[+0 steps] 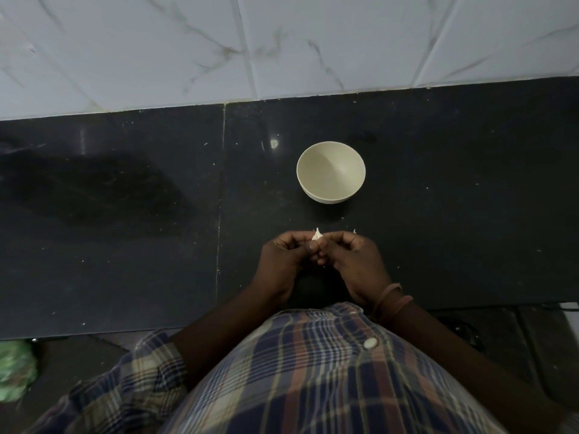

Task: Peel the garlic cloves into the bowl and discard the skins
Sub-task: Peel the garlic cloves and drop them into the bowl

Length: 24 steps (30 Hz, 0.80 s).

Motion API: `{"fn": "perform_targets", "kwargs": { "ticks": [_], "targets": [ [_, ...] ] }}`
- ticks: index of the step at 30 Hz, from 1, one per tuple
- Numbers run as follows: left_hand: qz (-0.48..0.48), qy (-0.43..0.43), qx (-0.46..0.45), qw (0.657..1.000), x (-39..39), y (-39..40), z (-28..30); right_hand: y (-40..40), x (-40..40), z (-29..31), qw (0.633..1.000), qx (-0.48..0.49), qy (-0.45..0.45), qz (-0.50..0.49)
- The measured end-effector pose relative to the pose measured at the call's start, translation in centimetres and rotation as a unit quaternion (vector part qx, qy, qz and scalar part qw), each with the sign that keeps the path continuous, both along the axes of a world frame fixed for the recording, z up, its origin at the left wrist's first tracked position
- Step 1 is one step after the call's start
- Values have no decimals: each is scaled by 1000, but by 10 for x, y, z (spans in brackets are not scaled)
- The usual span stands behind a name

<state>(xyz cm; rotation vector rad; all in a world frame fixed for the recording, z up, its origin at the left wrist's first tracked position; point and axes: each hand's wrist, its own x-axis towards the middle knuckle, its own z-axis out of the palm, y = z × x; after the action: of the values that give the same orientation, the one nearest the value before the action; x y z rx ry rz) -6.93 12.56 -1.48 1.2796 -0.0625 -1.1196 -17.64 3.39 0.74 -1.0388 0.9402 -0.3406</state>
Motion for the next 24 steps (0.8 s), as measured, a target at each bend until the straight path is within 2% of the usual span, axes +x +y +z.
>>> {"fn": "perform_targets", "kwargs": {
  "ticks": [12, 17, 24],
  "targets": [
    [-12, -8, 12, 1000, 1, -6, -1, -4, 11, -8, 993, 79, 25, -81],
    [-26, -7, 14, 1000, 0, -7, 7, -4, 13, -13, 987, 123, 0, -104],
    [-21, 109, 1, 994, 2, -9, 8, -5, 10, -24, 982, 148, -6, -113]
  ]
}}
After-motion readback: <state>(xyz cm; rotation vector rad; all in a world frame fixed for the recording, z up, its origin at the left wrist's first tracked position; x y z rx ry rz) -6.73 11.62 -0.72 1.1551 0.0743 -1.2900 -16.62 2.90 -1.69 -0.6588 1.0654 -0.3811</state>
